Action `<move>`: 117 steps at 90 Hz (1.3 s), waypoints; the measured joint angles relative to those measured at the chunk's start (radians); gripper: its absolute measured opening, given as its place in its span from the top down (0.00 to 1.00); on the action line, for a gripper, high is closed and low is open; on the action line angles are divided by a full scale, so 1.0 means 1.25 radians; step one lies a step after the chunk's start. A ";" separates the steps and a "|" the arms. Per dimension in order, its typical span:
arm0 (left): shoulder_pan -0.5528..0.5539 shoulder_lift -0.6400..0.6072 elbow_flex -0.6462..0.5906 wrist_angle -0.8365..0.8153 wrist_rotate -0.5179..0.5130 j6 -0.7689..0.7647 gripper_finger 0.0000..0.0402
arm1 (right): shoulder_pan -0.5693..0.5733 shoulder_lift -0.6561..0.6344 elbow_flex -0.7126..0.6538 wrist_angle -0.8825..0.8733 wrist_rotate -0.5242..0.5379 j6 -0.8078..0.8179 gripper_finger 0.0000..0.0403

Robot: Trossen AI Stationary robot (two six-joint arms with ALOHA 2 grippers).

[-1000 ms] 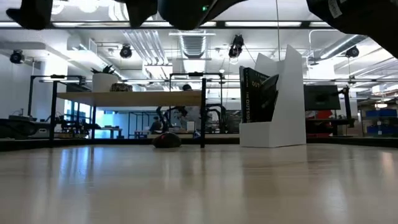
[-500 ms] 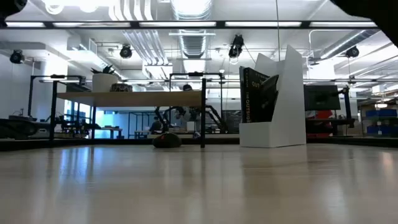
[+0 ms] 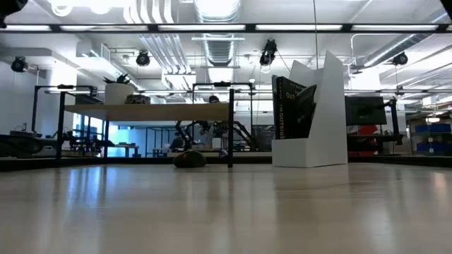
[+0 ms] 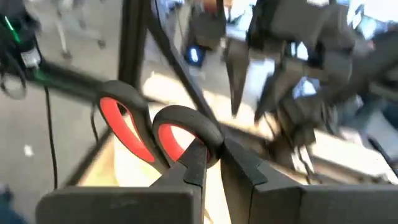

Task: Stock shelves
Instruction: Remove the black scissor from the white pen organizer

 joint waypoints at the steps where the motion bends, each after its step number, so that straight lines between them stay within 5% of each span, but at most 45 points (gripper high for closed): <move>1: 0.000 0.000 -0.003 0.000 -0.007 0.001 0.74 | 0.001 -0.002 0.000 -0.011 0.005 0.006 0.97; 22: 0.009 -0.002 -0.059 0.006 -0.174 0.000 0.78 | 0.015 -0.025 0.000 -0.283 0.117 0.136 0.97; 37: 0.011 -0.002 -0.151 0.077 -0.397 0.016 0.81 | 0.011 -0.025 -0.006 -0.477 0.131 0.208 0.97; 57: 0.024 -0.004 -0.310 0.202 -0.538 -0.014 0.85 | -0.024 -0.027 -0.052 -0.585 0.138 0.188 0.97; 76: 0.036 -0.006 -0.396 0.279 -0.535 -0.052 0.84 | -0.076 -0.026 -0.133 -0.587 0.058 0.095 0.97; 117: 0.139 -0.074 -0.411 0.260 -0.535 -0.012 0.85 | -0.195 -0.025 -0.300 -0.490 0.005 -0.041 0.97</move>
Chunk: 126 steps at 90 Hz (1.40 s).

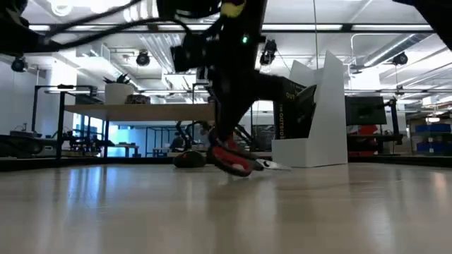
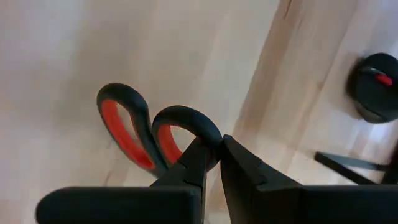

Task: Stock shelves
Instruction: Remove the black scissor from the white pen organizer, then remove the red scented candle from the shelf

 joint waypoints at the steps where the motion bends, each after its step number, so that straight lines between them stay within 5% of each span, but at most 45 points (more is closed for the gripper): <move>1: 0.004 -0.002 0.000 0.000 0.000 0.005 0.85 | -0.002 0.000 -0.004 0.007 0.000 -0.004 0.97; 59: 0.064 -0.042 -0.001 0.023 0.019 0.104 0.83 | -0.042 0.000 -0.146 0.134 0.000 -0.134 0.94; 95: 0.080 -0.048 0.000 0.063 0.050 0.110 0.66 | -0.022 0.000 -0.049 0.037 0.001 -0.095 0.66; 126: 0.246 -0.208 0.001 0.004 0.074 0.173 0.47 | -0.031 -0.003 0.153 -0.018 0.006 -0.121 0.56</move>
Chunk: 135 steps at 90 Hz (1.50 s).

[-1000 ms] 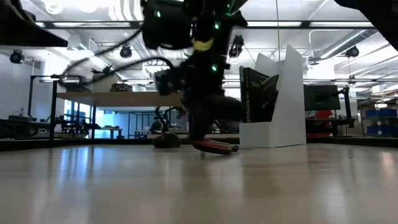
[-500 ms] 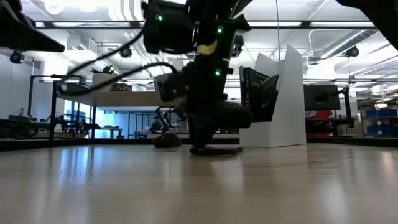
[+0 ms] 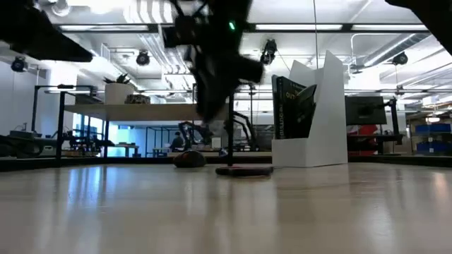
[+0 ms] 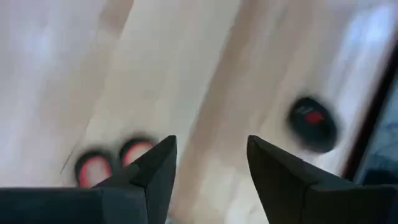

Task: Stock shelves
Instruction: Remove the red scented candle from the shelf

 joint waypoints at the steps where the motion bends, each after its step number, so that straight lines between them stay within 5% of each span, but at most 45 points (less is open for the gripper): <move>1: 0.004 -0.006 0.000 0.000 0.003 0.006 0.47 | -0.003 0.000 0.007 0.004 0.000 -0.003 0.55; 43: 0.023 -0.086 -0.006 0.002 0.052 0.065 0.43 | -0.163 0.002 0.095 0.380 -0.051 -0.015 0.53; 67: 0.022 -0.054 -0.007 0.006 0.053 0.063 0.36 | -0.249 0.042 0.093 0.618 -0.145 0.127 0.31; 93: 0.023 -0.031 -0.007 0.005 0.055 0.061 0.33 | -0.303 0.122 0.093 0.820 -0.154 0.213 0.06; 135: 0.022 -0.024 -0.007 0.013 0.055 0.054 0.33 | -0.355 0.206 0.094 1.000 -0.234 0.314 0.01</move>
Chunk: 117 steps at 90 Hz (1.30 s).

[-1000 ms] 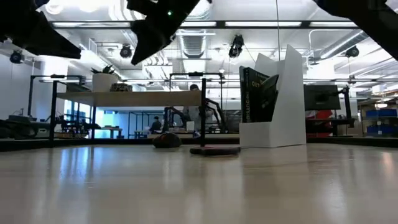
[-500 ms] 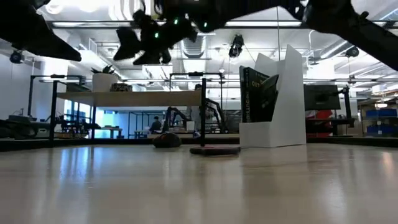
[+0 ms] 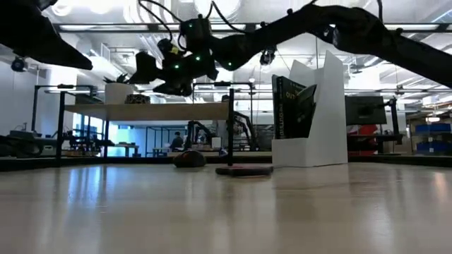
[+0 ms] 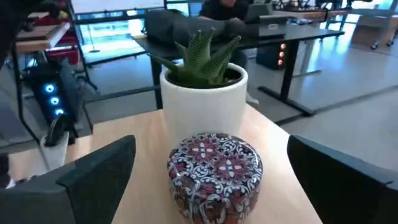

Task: Stock shelves
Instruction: Remove the red scented candle from the shelf

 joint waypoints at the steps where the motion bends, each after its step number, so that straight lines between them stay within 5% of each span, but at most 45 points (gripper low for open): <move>1: 0.000 0.000 0.000 0.001 0.000 -0.001 0.33 | 0.000 0.002 0.000 0.001 0.000 0.000 0.01; 78: 0.000 0.002 -0.010 0.012 0.015 -0.007 0.33 | -0.001 0.061 0.013 0.028 -0.074 -0.009 0.09; 117: 0.000 0.001 -0.010 0.012 0.016 -0.013 0.33 | 0.003 0.061 0.014 0.030 -0.016 -0.006 0.36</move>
